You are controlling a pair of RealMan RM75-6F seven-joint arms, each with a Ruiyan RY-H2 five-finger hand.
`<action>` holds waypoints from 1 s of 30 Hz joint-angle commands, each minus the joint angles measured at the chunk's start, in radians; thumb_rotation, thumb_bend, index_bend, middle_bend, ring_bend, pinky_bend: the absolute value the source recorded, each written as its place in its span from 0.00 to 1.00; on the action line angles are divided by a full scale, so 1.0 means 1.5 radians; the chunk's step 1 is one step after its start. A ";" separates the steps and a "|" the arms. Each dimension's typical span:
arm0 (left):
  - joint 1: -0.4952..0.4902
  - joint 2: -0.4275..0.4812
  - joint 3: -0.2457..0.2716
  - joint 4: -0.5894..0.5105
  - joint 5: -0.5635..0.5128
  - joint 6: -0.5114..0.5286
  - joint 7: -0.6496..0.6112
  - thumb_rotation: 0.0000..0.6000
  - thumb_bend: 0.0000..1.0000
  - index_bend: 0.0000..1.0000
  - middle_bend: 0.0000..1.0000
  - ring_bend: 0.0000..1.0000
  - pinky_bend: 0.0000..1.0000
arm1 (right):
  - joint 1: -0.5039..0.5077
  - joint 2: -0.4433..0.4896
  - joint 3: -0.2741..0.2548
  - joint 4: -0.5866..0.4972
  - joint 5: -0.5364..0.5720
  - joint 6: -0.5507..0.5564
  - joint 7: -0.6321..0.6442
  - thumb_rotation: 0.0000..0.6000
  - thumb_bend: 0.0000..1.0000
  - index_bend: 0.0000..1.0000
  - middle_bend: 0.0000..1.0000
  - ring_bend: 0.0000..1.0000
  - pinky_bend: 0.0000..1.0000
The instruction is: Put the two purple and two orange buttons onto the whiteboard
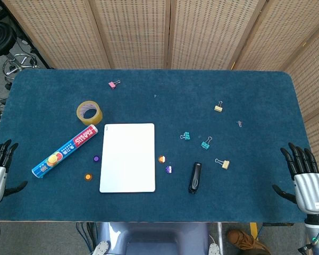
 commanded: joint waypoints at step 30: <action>-0.189 -0.009 -0.024 -0.028 -0.006 -0.283 -0.022 1.00 0.23 0.32 0.00 0.00 0.00 | 0.006 0.005 -0.005 -0.008 0.024 -0.039 0.009 1.00 0.00 0.00 0.00 0.00 0.00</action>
